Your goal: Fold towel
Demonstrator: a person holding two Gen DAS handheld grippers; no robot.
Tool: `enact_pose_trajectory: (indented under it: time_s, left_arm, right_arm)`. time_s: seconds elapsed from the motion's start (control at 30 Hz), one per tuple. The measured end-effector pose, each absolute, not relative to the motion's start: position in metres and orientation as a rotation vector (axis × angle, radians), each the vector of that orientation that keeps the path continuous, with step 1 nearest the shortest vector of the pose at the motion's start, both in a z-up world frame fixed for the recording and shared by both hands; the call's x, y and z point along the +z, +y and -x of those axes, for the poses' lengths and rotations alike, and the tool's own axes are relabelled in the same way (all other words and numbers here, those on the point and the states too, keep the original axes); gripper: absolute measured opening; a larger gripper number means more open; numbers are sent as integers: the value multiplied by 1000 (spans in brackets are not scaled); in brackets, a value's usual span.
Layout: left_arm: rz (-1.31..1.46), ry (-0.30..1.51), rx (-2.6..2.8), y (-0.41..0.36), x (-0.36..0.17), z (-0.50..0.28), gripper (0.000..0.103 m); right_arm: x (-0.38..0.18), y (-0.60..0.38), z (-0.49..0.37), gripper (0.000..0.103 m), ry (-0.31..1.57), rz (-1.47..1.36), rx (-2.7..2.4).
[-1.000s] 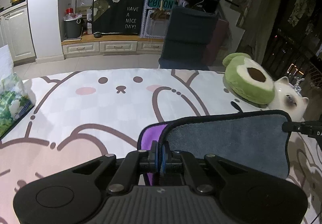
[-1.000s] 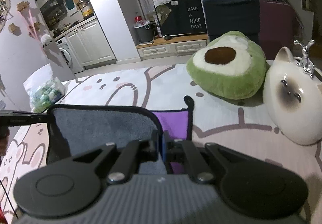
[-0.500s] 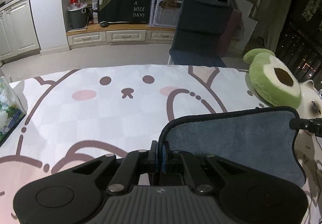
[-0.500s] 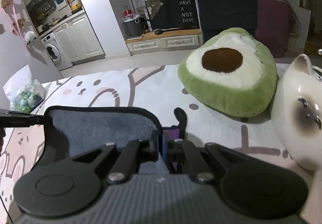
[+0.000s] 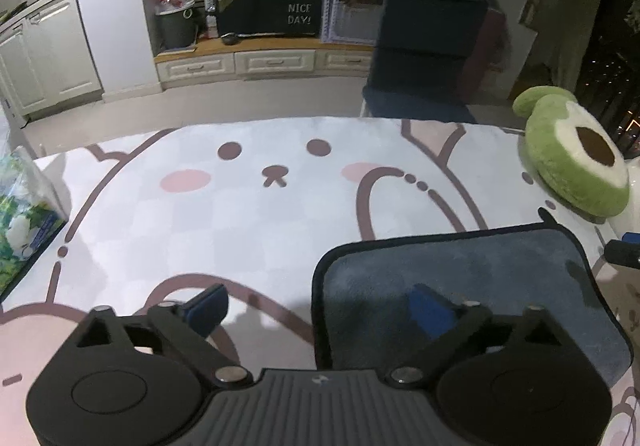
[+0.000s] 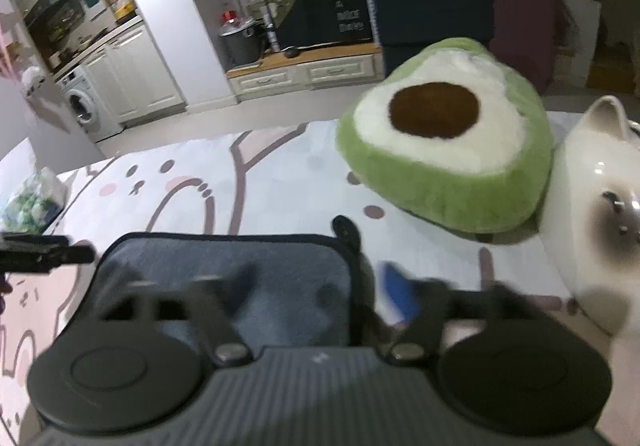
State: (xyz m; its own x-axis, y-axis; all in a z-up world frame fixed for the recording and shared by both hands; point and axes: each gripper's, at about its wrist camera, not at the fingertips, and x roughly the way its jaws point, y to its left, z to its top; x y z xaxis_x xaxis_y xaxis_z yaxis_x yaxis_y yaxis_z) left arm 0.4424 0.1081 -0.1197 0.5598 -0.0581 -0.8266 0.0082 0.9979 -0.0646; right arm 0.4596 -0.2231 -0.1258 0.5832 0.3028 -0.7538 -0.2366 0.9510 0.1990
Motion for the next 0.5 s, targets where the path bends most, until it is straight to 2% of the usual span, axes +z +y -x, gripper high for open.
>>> enact_pose_trajectory:
  time_s: [0.03,0.5]
  left_arm:
    - [55,981,-32,108,-120,-442,103]
    - [50,988,10,102,-104,-424,103]
  right_arm:
    - [-126,-223,-459,103,897,-77,314]
    - [-112,-218,-444,103,893,-58,302]
